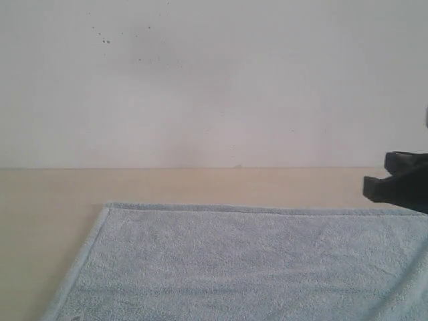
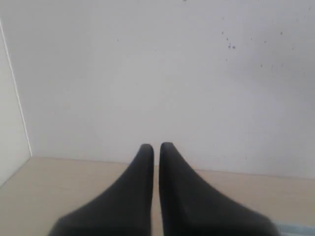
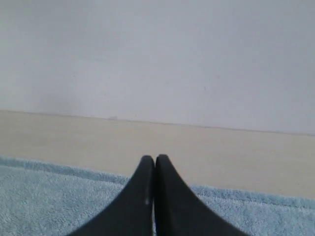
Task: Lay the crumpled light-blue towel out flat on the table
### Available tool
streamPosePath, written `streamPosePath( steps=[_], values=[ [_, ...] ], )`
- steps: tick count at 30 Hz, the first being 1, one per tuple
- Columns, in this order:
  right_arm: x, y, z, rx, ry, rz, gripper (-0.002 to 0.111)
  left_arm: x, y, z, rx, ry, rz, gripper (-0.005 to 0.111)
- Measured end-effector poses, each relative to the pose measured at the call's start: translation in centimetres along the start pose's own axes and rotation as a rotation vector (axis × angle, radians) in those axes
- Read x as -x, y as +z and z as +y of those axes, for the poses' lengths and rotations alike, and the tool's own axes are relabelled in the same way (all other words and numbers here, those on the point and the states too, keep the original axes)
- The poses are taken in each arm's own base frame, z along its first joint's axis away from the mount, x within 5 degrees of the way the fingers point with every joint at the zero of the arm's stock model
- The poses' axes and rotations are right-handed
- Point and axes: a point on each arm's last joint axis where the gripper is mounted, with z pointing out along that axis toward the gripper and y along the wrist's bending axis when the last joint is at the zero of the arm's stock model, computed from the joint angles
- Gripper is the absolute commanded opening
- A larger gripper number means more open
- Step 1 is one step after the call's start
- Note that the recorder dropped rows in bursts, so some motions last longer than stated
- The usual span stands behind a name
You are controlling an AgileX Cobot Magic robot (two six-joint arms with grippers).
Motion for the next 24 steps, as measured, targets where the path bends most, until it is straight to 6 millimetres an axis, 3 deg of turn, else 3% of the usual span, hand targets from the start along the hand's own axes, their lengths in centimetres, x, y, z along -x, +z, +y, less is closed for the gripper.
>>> streamPosePath(
  steps=[7,10,13,16,19,22,24],
  values=[
    [2.7,-8.1,-0.1,0.014,0.046,-0.269,0.000,-0.1,-6.1,0.6,-0.056,0.045,-0.173,0.004],
    [4.2,-14.5,-0.1,0.032,0.033,-0.439,0.000,-0.9,-9.7,0.4,-0.143,0.140,-0.272,0.004],
    [3.8,-17.6,-0.1,0.038,0.007,-0.479,0.000,-1.0,-11.6,0.2,-0.196,0.154,-0.332,0.004],
    [3.0,-19.6,-0.1,0.047,0.001,-0.480,0.000,-1.1,-12.9,0.0,-0.238,0.163,-0.374,0.004],
    [2.0,-21.4,-0.1,0.057,0.007,-0.483,0.000,-1.4,-13.0,-0.2,-0.266,0.162,-0.361,0.004],
    [0.9,-20.8,-0.1,0.065,0.038,-0.423,0.000,-3.1,-12.3,-0.3,-0.271,0.163,-0.309,0.004],
    [-0.5,-19.8,-0.2,0.079,0.130,-0.354,0.000,-5.4,-11.4,-0.5,-0.284,0.168,-0.233,0.004]
  ],
)
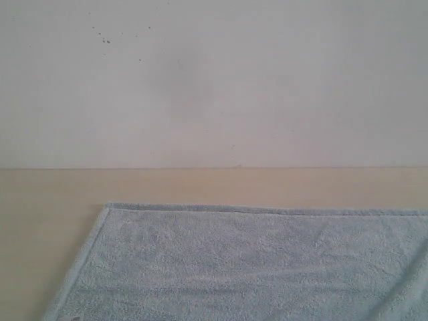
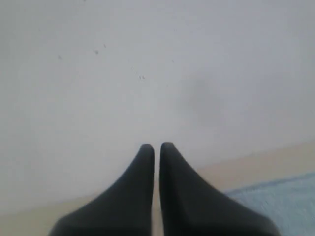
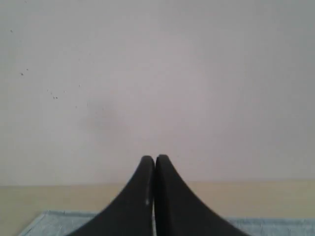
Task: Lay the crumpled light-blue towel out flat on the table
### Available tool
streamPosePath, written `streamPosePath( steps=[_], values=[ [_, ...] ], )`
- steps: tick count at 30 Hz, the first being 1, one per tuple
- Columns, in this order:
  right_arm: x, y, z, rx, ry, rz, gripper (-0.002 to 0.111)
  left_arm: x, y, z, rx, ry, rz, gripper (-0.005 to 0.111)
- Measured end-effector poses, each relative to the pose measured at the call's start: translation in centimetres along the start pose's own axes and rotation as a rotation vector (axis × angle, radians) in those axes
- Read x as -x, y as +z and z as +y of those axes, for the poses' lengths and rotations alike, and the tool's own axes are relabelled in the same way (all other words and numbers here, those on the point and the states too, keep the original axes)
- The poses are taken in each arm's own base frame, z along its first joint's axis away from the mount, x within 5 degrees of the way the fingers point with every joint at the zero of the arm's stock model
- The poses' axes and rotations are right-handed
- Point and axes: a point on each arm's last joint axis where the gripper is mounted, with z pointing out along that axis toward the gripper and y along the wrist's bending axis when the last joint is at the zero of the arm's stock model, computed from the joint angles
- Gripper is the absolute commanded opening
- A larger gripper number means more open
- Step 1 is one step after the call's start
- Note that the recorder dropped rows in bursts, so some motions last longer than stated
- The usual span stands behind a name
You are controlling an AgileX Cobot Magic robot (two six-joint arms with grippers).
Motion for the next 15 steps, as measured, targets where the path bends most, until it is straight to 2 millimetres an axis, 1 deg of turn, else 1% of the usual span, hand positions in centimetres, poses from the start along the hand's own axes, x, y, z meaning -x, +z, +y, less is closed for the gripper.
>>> streamPosePath(
  steps=[2,3,4,6,7,8,15],
  values=[
    [-3.1,0.9,-0.5,-0.025,0.062,0.122,0.000,-3.7,0.2,-1.0,-0.060,-0.044,0.127,0.004],
    [-4.3,1.2,-0.8,-0.037,0.060,0.173,0.000,-4.5,0.2,-1.2,-0.073,-0.074,0.155,0.004],
    [-5.9,1.4,-1.1,-0.052,0.044,0.240,0.000,-5.1,0.2,-1.3,-0.080,-0.105,0.178,0.004],
    [-8.6,1.6,-1.7,-0.074,0.012,0.340,0.000,-5.1,0.2,-1.3,-0.077,-0.124,0.179,0.004],
    [-9.6,1.6,-1.8,-0.079,0.006,0.369,0.000,-5.1,0.2,-1.3,-0.077,-0.126,0.179,0.004],
    [-9.9,1.6,-1.9,-0.082,0.003,0.383,0.000,-5.1,0.2,-1.3,-0.077,-0.130,0.179,0.004],
    [-10.2,1.5,-2.0,-0.089,0.018,0.405,0.000,-5.1,0.2,-1.3,-0.076,-0.132,0.179,0.004]
  ],
)
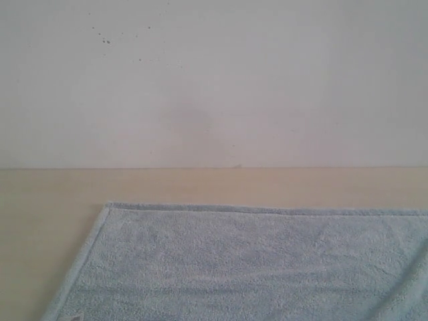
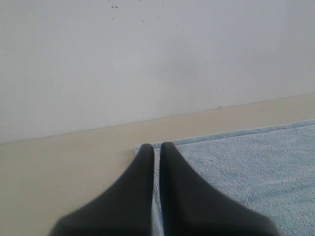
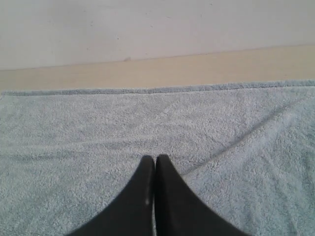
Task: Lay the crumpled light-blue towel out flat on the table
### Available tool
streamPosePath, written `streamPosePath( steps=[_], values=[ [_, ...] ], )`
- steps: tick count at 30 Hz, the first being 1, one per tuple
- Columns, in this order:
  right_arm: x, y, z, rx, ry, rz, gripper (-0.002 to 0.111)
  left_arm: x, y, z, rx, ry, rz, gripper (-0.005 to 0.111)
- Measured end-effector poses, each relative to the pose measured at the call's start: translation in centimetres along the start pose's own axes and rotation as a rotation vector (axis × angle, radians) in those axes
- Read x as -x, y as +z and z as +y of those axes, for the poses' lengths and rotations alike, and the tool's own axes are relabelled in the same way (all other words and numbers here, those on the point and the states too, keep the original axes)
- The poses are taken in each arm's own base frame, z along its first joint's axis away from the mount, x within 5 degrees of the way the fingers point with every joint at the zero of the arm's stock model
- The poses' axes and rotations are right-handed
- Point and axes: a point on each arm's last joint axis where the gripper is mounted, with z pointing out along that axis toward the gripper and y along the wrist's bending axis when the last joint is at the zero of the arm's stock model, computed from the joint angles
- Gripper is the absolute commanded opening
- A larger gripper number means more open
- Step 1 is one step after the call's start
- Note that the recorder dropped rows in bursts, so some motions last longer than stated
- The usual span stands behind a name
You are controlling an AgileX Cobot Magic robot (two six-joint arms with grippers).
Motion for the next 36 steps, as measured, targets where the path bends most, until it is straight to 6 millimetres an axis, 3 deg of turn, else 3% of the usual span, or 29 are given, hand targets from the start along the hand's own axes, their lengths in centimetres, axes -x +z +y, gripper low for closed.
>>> streamPosePath(
  steps=[7,15,25,31,36],
  values=[
    [0.0,0.0,0.1,0.014,0.265,-0.007,0.000,0.0,0.0,0.0,0.000,0.000,0.000,0.004],
    [0.0,0.0,0.1,0.016,0.317,-0.006,0.000,0.0,0.0,0.0,0.000,0.000,0.000,0.004],
    [0.9,-1.3,-0.2,-0.022,0.023,-0.186,0.000,-0.1,0.0,0.0,0.000,0.000,0.002,0.004],
    [-0.7,-1.2,-0.6,-0.085,-0.067,-0.005,0.000,-0.1,0.0,0.0,0.001,0.000,0.001,0.004],
    [-0.9,-1.2,-0.7,-0.094,-0.097,0.019,0.000,-0.1,0.0,0.0,0.001,0.000,0.001,0.004]
  ],
)
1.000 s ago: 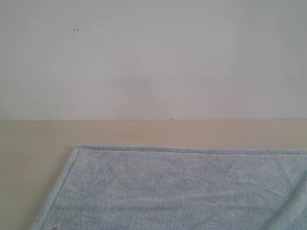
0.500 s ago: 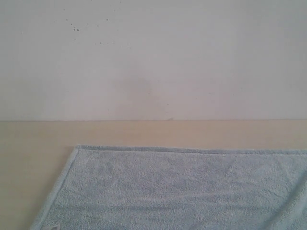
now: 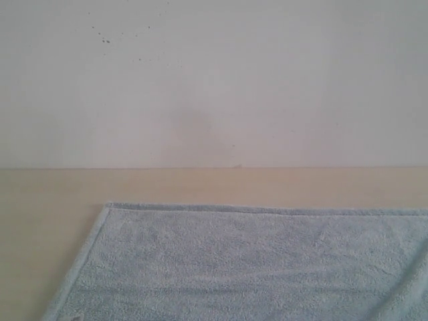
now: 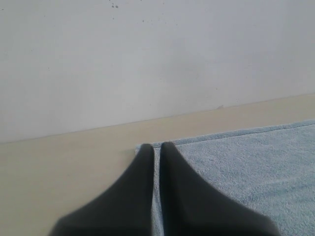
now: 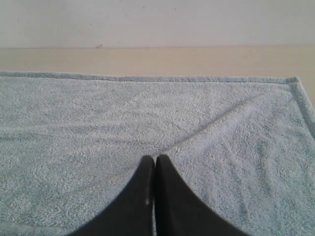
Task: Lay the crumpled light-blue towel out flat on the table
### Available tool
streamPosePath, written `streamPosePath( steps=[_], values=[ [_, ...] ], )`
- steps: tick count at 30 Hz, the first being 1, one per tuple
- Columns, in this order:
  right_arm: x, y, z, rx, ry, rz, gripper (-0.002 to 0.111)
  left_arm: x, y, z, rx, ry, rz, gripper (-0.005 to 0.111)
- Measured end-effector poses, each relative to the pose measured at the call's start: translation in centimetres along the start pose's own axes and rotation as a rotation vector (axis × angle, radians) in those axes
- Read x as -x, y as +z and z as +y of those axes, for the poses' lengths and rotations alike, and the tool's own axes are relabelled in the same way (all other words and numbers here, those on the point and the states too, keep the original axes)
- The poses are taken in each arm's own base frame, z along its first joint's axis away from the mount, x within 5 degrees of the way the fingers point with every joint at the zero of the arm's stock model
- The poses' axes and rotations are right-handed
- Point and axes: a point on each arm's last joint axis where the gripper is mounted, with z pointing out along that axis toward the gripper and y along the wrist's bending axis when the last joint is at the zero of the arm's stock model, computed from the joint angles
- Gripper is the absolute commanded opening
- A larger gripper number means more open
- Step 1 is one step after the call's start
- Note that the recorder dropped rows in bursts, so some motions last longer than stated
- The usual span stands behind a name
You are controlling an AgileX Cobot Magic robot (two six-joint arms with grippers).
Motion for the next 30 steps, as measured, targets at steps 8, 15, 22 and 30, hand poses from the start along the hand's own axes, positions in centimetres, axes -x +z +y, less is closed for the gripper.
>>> streamPosePath(
  steps=[8,15,22,30],
  values=[
    [0.0,0.0,0.0,-0.002,-0.004,0.002,0.000,0.0,0.0,0.0,0.000,0.000,0.000,0.004],
    [0.0,0.0,0.0,-0.002,-0.005,0.003,0.000,0.0,0.0,0.0,0.000,0.000,0.000,0.004],
    [0.0,0.0,0.0,-0.002,-0.005,0.003,0.000,-0.1,0.0,0.1,0.005,0.045,0.008,0.004],
    [0.0,0.0,0.0,-0.002,-0.005,0.003,0.000,-0.5,-0.1,1.1,0.111,0.158,0.091,0.004]
  ],
)
